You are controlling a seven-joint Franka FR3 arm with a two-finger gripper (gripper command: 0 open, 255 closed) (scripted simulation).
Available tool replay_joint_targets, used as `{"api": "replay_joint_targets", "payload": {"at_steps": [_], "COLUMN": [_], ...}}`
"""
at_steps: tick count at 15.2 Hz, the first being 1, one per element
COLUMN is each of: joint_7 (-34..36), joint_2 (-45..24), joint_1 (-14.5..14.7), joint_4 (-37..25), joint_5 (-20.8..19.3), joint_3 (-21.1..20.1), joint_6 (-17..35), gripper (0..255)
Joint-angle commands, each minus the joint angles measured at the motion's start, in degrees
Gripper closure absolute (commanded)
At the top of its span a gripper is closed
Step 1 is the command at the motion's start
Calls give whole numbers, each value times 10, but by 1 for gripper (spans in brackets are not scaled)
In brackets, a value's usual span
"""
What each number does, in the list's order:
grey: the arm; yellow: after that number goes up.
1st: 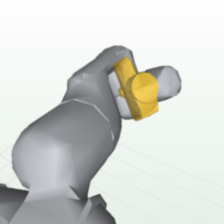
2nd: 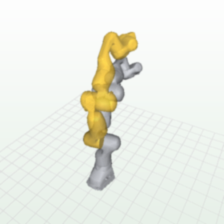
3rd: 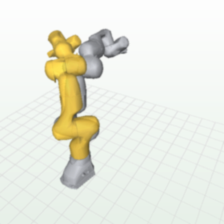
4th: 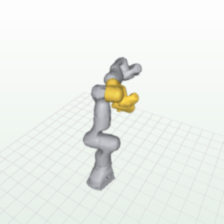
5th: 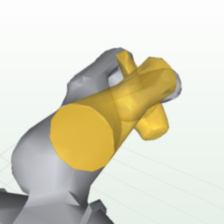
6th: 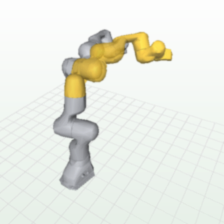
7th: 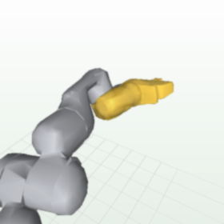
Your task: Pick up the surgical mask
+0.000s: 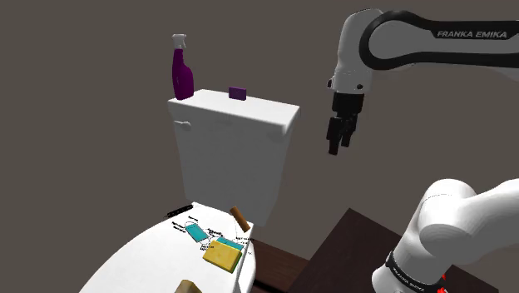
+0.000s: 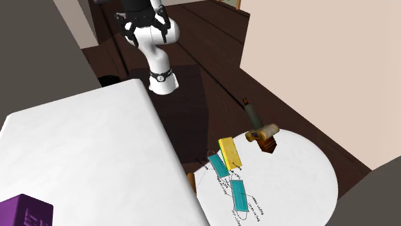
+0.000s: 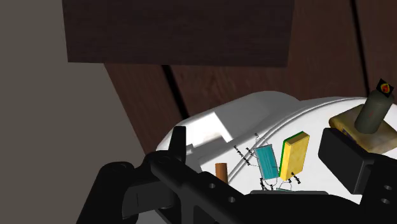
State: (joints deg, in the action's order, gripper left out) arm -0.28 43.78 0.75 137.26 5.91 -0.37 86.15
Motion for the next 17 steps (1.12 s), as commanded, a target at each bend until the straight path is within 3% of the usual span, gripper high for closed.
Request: {"api": "replay_joint_targets", "payload": {"at_steps": [1,9,17], "joint_7": [0,10,19], "joint_2": [0,-99,-248], "joint_1": [0,18,34], "joint_4": [0,56,57], "joint_5": [0,27,45], "joint_3": [0,-35,-68], "joint_6": [0,169,333], "gripper": [0,0,0]}}
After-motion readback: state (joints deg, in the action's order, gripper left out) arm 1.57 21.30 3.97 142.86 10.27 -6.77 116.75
